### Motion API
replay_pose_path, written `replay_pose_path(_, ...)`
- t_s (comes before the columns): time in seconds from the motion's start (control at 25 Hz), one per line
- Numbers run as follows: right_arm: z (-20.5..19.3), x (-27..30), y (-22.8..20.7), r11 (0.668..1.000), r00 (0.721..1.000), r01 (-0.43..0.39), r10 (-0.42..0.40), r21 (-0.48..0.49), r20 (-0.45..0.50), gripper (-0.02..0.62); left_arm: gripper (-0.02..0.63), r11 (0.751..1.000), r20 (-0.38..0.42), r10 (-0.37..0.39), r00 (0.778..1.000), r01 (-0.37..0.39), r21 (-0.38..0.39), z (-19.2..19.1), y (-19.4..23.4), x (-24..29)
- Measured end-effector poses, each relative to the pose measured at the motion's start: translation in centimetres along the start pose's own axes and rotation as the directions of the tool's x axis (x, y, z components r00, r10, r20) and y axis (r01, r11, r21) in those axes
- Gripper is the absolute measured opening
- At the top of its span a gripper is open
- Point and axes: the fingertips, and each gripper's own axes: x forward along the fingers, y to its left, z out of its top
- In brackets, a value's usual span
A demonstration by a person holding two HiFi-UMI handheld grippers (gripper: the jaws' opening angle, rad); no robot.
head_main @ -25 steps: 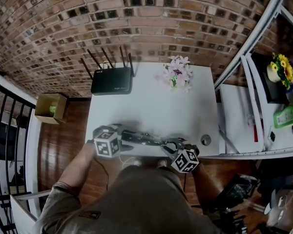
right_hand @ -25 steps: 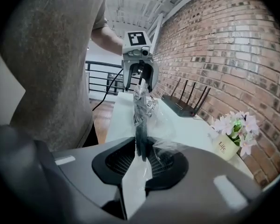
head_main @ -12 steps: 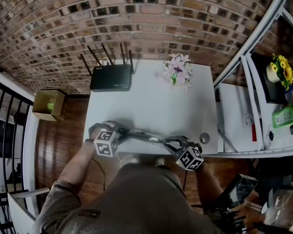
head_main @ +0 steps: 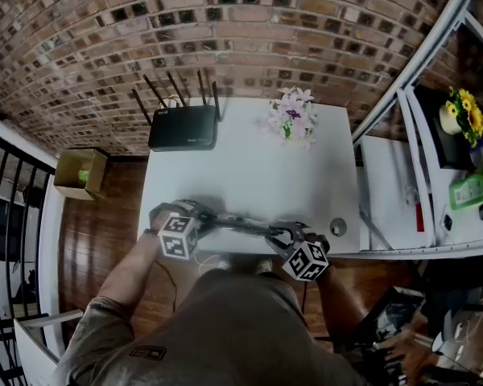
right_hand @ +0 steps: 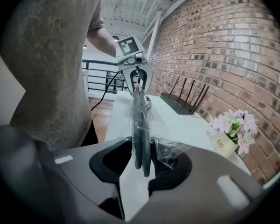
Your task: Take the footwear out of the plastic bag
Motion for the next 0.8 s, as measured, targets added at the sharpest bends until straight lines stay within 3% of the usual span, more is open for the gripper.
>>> replay_pose_path(0.32, 0.1, -0.8, -0.2, 0.999, 1.000, -0.010, 0.010, -0.048, -0.002, 0.120, 0.107, 1.000, 0.014, 0.008, 1.000, -0.007, -0.020, -0.6, 0.2, -0.6)
replay_pose_path(0.52, -1.2, -1.9, -0.4, 1.000, 1.000, -0.017, 0.016, -0.015, -0.026, 0.115, 0.089, 0.999, 0.006, 0.007, 1.000, -0.007, -0.051, -1.6, 0.2, -0.9)
replay_pose_path(0.8, -1.4, -1.2, 0.1, 1.000, 0.999, -0.028, 0.028, 0.007, -0.037, 0.154, 0.086, 1.000, 0.016, 0.001, 1.000, 0.000, -0.031, -1.0, 0.2, -0.6)
